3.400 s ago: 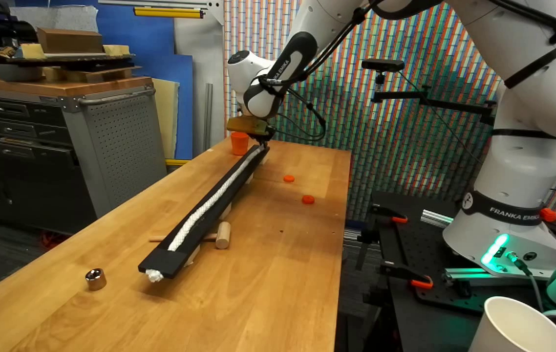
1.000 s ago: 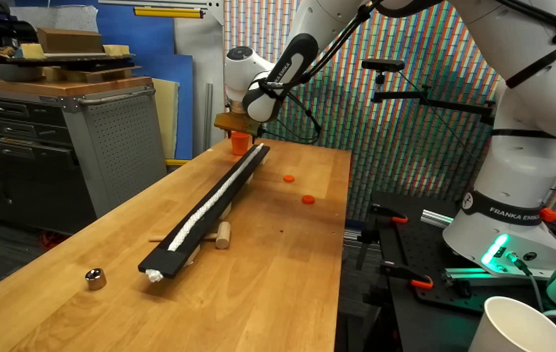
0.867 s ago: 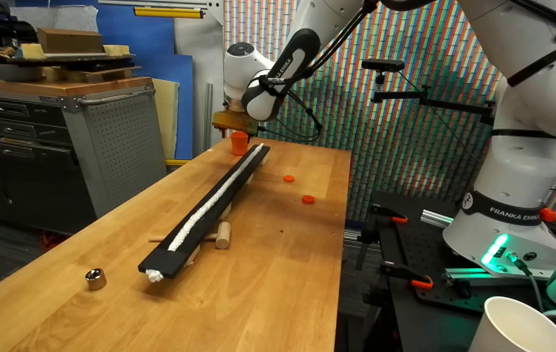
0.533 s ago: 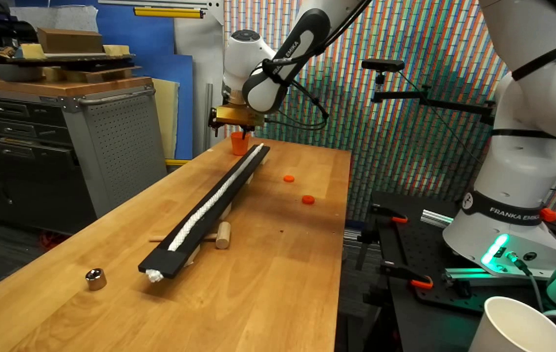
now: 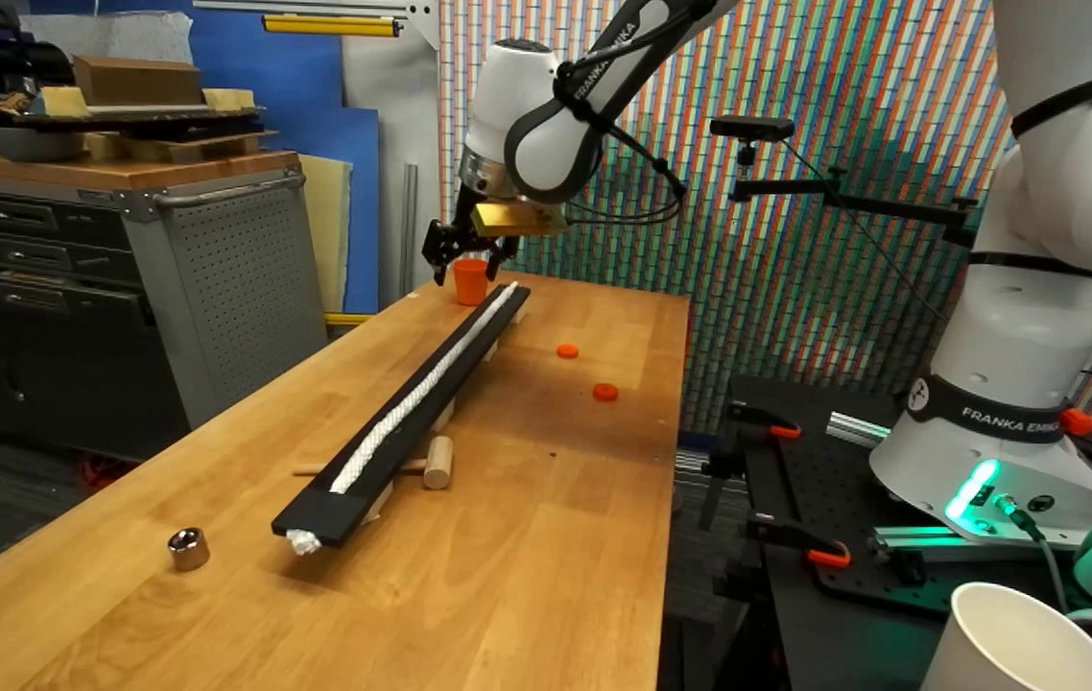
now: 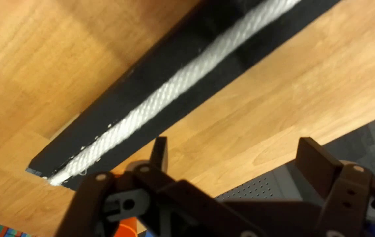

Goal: Stretch the white rope completely in the middle of the black object

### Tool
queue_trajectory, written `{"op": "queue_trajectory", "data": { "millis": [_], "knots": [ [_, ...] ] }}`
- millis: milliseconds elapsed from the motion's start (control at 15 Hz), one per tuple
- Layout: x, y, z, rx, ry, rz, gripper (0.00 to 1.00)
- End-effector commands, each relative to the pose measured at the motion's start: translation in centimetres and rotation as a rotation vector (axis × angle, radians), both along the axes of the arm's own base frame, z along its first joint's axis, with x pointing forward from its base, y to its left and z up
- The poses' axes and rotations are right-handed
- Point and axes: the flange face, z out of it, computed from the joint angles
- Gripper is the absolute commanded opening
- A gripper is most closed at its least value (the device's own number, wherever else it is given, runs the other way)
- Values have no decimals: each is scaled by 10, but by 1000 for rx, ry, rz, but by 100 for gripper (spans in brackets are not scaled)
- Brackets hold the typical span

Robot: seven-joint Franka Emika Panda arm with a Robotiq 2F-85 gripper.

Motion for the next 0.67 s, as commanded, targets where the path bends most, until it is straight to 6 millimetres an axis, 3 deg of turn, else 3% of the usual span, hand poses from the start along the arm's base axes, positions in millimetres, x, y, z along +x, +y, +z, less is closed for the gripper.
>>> {"op": "queue_trajectory", "data": {
  "millis": [0,133,200,267,600],
  "knots": [
    [-56,19,17,41,53,184,100],
    [-82,36,19,66,93,281,100],
    [-48,24,4,61,63,196,100],
    [-56,28,6,71,69,205,100],
    [-53,26,0,61,78,191,100]
  ]
}}
